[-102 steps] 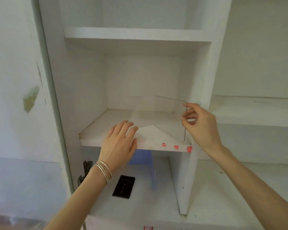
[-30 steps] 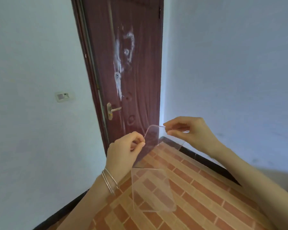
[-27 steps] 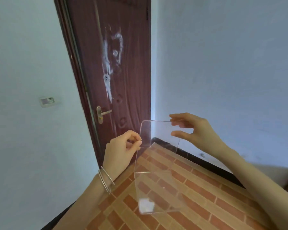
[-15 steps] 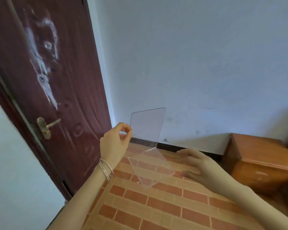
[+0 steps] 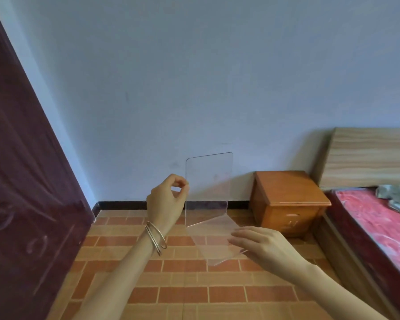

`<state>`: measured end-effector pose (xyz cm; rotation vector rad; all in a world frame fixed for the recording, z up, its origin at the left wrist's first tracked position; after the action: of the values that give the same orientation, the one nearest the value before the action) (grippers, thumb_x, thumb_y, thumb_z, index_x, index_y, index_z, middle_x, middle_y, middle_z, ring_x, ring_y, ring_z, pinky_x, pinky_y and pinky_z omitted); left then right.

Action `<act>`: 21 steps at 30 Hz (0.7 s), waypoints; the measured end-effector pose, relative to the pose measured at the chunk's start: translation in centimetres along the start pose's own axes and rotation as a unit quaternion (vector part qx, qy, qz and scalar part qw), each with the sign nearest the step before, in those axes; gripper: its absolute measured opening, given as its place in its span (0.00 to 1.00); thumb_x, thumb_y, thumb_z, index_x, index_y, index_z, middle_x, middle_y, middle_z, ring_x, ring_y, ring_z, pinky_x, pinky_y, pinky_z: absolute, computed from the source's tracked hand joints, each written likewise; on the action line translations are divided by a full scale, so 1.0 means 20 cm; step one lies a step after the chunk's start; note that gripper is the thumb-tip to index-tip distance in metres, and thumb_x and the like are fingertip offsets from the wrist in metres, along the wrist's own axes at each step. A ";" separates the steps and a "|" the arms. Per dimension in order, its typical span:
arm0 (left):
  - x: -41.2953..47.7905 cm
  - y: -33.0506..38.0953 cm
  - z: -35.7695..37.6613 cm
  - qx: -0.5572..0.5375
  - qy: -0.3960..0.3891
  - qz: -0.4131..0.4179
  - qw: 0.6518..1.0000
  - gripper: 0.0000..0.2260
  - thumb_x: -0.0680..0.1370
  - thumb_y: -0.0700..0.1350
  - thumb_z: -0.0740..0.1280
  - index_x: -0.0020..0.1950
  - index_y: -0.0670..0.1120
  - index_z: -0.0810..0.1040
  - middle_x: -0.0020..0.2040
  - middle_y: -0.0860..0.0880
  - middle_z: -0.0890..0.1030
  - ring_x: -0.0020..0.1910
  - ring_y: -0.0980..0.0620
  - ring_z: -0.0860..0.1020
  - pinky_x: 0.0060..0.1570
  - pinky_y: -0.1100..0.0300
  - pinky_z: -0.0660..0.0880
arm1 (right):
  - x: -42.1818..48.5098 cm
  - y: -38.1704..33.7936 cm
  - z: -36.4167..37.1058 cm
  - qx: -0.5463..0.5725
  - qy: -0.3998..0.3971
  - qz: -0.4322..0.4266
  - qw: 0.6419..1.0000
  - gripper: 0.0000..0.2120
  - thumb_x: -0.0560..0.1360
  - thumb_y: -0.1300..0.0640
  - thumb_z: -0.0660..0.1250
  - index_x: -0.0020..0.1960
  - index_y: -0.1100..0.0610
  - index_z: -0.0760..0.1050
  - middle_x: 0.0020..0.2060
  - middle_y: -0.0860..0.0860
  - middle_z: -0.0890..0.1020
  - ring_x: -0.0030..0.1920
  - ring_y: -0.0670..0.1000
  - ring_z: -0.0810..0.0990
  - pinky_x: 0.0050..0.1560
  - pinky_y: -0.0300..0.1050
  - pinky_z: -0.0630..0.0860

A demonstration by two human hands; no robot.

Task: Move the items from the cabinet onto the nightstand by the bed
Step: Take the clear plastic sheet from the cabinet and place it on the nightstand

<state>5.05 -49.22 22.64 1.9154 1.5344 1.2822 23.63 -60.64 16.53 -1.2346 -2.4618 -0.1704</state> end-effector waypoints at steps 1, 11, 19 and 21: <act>0.04 0.02 0.06 0.001 -0.002 0.003 1.000 0.05 0.75 0.47 0.69 0.40 0.55 0.76 0.39 0.61 0.81 0.37 0.60 0.80 0.41 0.61 0.71 | -0.01 0.07 -0.01 -0.002 0.010 0.003 1.000 0.14 0.70 0.58 0.72 0.56 0.52 0.80 0.52 0.47 0.83 0.52 0.47 0.81 0.50 0.40 0.78; 0.46 0.07 0.87 0.066 -0.124 0.007 0.990 0.07 0.78 0.45 0.65 0.55 0.50 0.78 0.55 0.54 0.79 0.49 0.54 0.79 0.46 0.59 0.72 | -0.10 0.87 -0.15 0.036 0.048 0.101 0.993 0.09 0.73 0.55 0.65 0.49 0.51 0.82 0.45 0.42 0.84 0.44 0.41 0.82 0.41 0.32 0.78; 0.25 0.46 1.47 -0.071 -0.328 0.159 0.928 0.06 0.75 0.50 0.68 0.49 0.53 0.82 0.47 0.60 0.80 0.49 0.63 0.77 0.50 0.66 0.72 | -0.19 1.39 -0.12 0.037 0.053 0.215 0.974 0.10 0.67 0.61 0.75 0.47 0.51 0.83 0.39 0.43 0.84 0.37 0.41 0.82 0.33 0.35 0.77; 0.29 0.46 1.57 -0.106 -0.343 0.146 0.922 0.07 0.75 0.50 0.68 0.51 0.52 0.82 0.47 0.59 0.81 0.49 0.63 0.77 0.50 0.68 0.72 | -0.17 1.50 -0.11 0.034 0.056 0.236 0.970 0.08 0.68 0.59 0.72 0.46 0.50 0.83 0.36 0.41 0.84 0.35 0.40 0.81 0.31 0.33 0.75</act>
<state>36.07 -39.43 15.58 2.1683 0.7495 0.6988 49.90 -45.57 15.42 -1.6846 -1.9941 -0.0251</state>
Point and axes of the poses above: each hand's wrist, its own x-axis towards the middle knuckle, its own z-axis out of the palm, y = z × x, the point moved 10 cm from there along x, towards the middle knuckle
